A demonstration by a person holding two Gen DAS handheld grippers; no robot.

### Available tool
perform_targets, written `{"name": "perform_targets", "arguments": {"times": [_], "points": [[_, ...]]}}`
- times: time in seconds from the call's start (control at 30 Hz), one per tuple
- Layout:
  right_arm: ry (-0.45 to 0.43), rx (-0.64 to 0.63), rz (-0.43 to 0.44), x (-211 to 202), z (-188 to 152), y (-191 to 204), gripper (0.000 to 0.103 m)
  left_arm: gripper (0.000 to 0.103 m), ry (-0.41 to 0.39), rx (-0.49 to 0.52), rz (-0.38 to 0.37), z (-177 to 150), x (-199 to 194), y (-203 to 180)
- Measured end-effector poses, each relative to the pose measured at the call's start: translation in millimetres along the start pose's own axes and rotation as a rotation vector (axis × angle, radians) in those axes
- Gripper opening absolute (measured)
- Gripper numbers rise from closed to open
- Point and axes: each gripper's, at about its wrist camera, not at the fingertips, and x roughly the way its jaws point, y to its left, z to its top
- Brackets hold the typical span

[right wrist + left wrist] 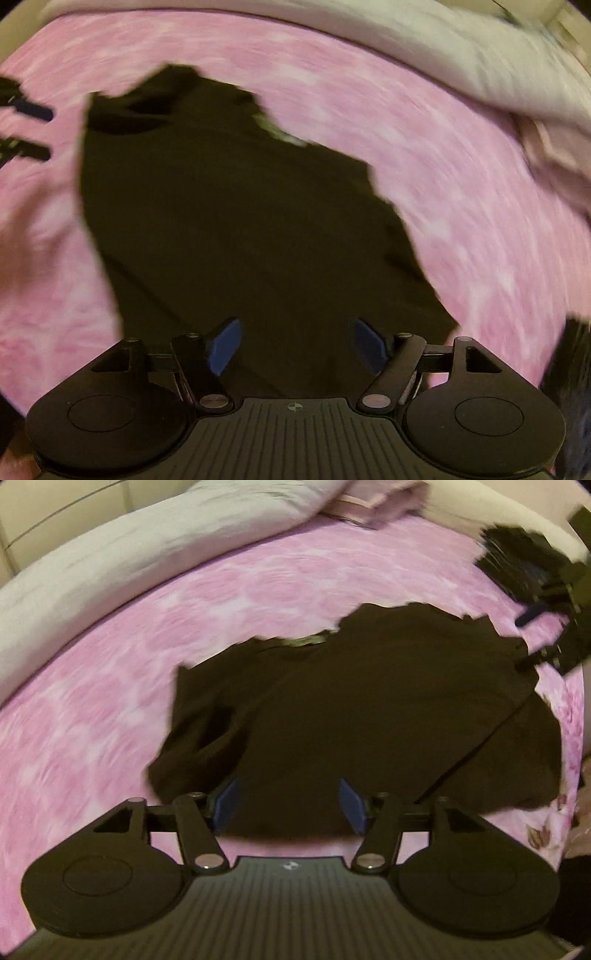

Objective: Fold clothes

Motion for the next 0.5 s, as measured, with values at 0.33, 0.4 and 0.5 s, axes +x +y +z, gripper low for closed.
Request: {"name": "perform_targets", "arguments": {"times": [0.33, 0.4, 0.5], "points": [[-0.164, 0.264, 0.132, 9, -60, -96, 0.022, 0.064, -0.074, 0.178, -0.049, -14, 65, -80], [-0.230, 0.296, 0.132, 6, -72, -94, 0.006, 0.064, -0.110, 0.182, -0.053, -22, 68, -83], [-0.320, 0.321, 0.112, 4, -88, -83, 0.005, 0.066, -0.163, 0.189, -0.061, -35, 74, -88]]}}
